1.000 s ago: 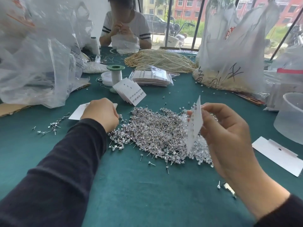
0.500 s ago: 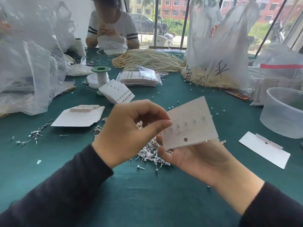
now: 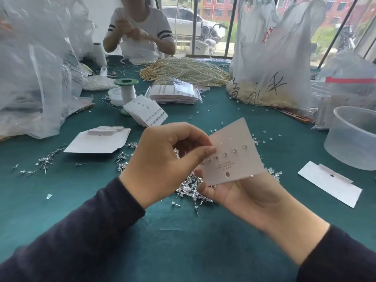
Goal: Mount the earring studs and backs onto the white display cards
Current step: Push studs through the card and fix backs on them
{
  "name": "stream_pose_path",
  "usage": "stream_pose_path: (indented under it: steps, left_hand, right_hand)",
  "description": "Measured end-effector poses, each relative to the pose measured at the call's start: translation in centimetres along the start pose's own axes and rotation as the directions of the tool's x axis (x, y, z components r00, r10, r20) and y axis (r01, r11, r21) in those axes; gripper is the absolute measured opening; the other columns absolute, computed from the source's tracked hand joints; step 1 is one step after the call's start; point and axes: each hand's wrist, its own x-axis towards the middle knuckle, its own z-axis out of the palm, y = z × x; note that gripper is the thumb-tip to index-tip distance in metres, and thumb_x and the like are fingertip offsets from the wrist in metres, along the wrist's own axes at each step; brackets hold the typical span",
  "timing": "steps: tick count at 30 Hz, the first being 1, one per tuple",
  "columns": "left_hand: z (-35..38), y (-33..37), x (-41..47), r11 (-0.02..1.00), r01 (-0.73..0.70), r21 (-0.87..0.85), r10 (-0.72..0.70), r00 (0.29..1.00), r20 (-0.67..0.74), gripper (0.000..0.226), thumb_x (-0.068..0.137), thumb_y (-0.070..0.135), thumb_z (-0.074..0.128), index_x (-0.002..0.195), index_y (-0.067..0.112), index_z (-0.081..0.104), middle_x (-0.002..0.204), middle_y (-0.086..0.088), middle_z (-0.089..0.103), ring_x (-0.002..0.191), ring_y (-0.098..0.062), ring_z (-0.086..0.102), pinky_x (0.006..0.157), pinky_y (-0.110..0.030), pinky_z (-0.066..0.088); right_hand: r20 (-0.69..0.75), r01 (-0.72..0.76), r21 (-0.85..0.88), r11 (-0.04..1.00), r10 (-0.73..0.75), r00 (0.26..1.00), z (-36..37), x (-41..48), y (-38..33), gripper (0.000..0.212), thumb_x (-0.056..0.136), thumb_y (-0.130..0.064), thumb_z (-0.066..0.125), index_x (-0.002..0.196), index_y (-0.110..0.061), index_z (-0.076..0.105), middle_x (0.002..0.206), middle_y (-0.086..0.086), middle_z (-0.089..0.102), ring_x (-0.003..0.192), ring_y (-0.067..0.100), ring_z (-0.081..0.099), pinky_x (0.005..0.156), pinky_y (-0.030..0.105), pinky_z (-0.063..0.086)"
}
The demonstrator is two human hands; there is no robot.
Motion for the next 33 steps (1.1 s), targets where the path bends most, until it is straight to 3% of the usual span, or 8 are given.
stream_pose_path:
  steps: [8,11,14,18,22,26,29,33]
  left_hand:
    - [-0.1,-0.2,-0.1,0.992,-0.047,0.121,0.050,0.998,-0.028,0.014,0.066,0.029,0.073,0.068,0.015,0.070,0.062,0.000,0.068,0.053,-0.016,0.055,0.051,-0.030,0.047]
    - [0.3,-0.3,-0.1,0.997,0.081,-0.006,-0.081,0.996,-0.024,0.015,0.068,0.030,0.074,0.069,0.015,0.072,0.055,0.005,0.066,0.046,-0.008,0.057,0.045,-0.021,0.047]
    - [0.1,-0.7,0.2,0.779,0.455,-0.431,-0.412,0.890,0.194,0.036,0.063,0.041,0.068,0.069,0.007,0.072,0.066,-0.006,0.071,0.057,-0.015,0.064,0.048,-0.022,0.052]
    - [-0.5,-1.2,0.3,0.487,0.702,-0.519,-0.514,0.712,0.479,0.033,0.065,0.031,0.071,0.082,0.003,0.073,0.084,-0.012,0.073,0.070,-0.016,0.069,0.061,-0.028,0.058]
    - [-0.7,-1.5,0.4,0.283,0.820,-0.499,-0.586,0.559,0.587,0.028,0.065,0.007,0.062,0.089,-0.004,0.069,0.087,-0.015,0.072,0.069,-0.018,0.069,0.068,-0.031,0.056]
    - [-0.6,-1.8,0.8,0.213,0.847,-0.488,-0.710,0.477,0.518,0.014,0.078,0.001,0.054,0.088,-0.003,0.064,0.078,-0.016,0.070,0.059,-0.020,0.068,0.052,-0.029,0.057]
    - [-0.7,-2.2,1.1,0.147,0.831,-0.537,-0.789,0.426,0.443,0.015,0.089,-0.001,0.043,0.094,-0.005,0.058,0.075,-0.017,0.068,0.054,-0.022,0.068,0.044,-0.031,0.056]
    - [-0.8,-2.5,1.2,0.094,0.813,-0.574,-0.805,0.402,0.437,0.026,0.093,0.001,0.035,0.114,-0.005,0.050,0.098,-0.021,0.063,0.079,-0.029,0.064,0.053,-0.044,0.054]
  right_hand:
    - [-0.081,0.133,-0.142,0.981,-0.146,0.986,0.7,-0.1,0.1,0.025,0.064,-0.010,0.061,0.089,-0.014,0.064,0.077,0.005,0.064,0.059,0.015,0.059,0.051,0.026,0.047]
    - [-0.157,0.251,-0.382,0.890,-0.330,0.931,0.4,-0.1,0.2,0.015,0.069,-0.005,0.064,0.075,-0.018,0.065,0.069,0.004,0.059,0.059,0.015,0.055,0.052,0.027,0.045]
    - [-0.094,0.330,-0.787,0.521,-0.630,0.771,-0.2,0.1,-0.1,0.017,0.084,-0.005,0.061,0.075,-0.020,0.060,0.074,0.001,0.058,0.063,0.011,0.053,0.056,0.022,0.042]
    - [0.215,0.284,-0.958,-0.041,-0.760,0.614,-0.5,0.2,-0.6,0.007,0.082,-0.007,0.058,0.082,-0.012,0.063,0.088,0.003,0.055,0.076,0.012,0.051,0.065,0.014,0.040]
    - [0.409,0.351,-0.906,-0.238,-0.710,0.574,-0.4,0.0,-1.2,0.011,0.085,-0.010,0.059,0.094,-0.004,0.064,0.097,0.004,0.048,0.081,0.010,0.048,0.073,0.007,0.036]
    - [0.176,0.216,-0.976,-0.037,-0.719,0.673,-1.3,-0.3,-4.4,0.019,0.092,-0.025,0.052,0.104,-0.016,0.063,0.096,-0.006,0.058,0.079,-0.005,0.054,0.071,0.006,0.040]
    - [0.028,-0.037,-0.982,-0.186,-0.338,0.941,-3.3,-0.8,-6.1,0.012,0.082,-0.032,0.063,0.087,-0.024,0.070,0.081,-0.013,0.065,0.070,-0.004,0.056,0.062,0.012,0.041]
    - [-0.048,-0.083,-0.949,-0.304,-0.121,0.991,-4.1,-0.7,-5.0,0.015,0.076,-0.039,0.069,0.090,-0.035,0.065,0.082,-0.016,0.056,0.074,-0.005,0.051,0.064,0.015,0.038]
